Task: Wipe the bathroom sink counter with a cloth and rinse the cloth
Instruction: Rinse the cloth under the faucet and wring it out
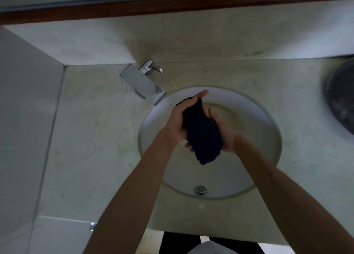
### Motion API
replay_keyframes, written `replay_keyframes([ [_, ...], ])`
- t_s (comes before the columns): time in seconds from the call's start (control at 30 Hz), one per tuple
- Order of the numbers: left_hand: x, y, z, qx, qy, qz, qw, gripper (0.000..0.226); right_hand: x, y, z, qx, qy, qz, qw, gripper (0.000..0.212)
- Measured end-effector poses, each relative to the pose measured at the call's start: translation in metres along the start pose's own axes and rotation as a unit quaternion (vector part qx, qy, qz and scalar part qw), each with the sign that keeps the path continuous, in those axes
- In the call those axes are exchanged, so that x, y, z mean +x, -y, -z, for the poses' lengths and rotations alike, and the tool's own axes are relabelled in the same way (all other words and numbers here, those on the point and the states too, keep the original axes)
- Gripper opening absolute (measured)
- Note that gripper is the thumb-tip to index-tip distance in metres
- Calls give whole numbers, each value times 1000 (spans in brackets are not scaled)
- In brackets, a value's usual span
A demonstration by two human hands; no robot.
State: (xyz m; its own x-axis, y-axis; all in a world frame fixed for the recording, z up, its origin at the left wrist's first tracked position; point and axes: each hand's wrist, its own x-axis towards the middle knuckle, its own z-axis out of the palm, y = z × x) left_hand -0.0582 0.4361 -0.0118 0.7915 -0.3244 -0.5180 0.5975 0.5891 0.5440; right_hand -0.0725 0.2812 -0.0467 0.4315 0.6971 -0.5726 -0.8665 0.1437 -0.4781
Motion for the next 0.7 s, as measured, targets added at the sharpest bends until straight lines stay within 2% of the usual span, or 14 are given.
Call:
replay_keyframes([
  [0.1,4,9,-3,-60,-32,11,998,23,-14,-5,3,15,71,-1,997,99],
  [0.2,4,14,-8,-96,-33,13,995,24,-21,-9,7,14,134,-8,991,120],
  [0.23,5,15,-10,-112,-32,16,993,23,-22,-10,9,31,151,-15,988,117],
  [0.27,5,17,-12,-124,-39,7,992,21,-22,-12,11,53,159,-21,986,106],
  [0.33,9,19,-12,-113,-54,-23,992,15,-25,-17,12,86,148,-30,985,68],
  [0.4,13,19,-14,-61,-70,-25,995,11,-33,-21,3,110,112,-17,987,37],
  [0.43,16,19,-13,-45,-84,-13,995,10,-36,-22,-2,123,83,-8,989,29],
  [0.57,32,26,2,78,-140,47,986,18,-41,-25,-16,148,-24,-9,989,21],
  [0.63,38,33,7,167,-171,84,967,23,-40,-27,-16,14,-121,-7,992,20],
  [0.67,42,37,8,200,-194,96,956,25,-37,-29,-14,-86,-179,-2,980,18],
  [0.7,46,42,11,229,-223,98,943,27,-33,-32,-12,-200,-234,6,951,16],
])
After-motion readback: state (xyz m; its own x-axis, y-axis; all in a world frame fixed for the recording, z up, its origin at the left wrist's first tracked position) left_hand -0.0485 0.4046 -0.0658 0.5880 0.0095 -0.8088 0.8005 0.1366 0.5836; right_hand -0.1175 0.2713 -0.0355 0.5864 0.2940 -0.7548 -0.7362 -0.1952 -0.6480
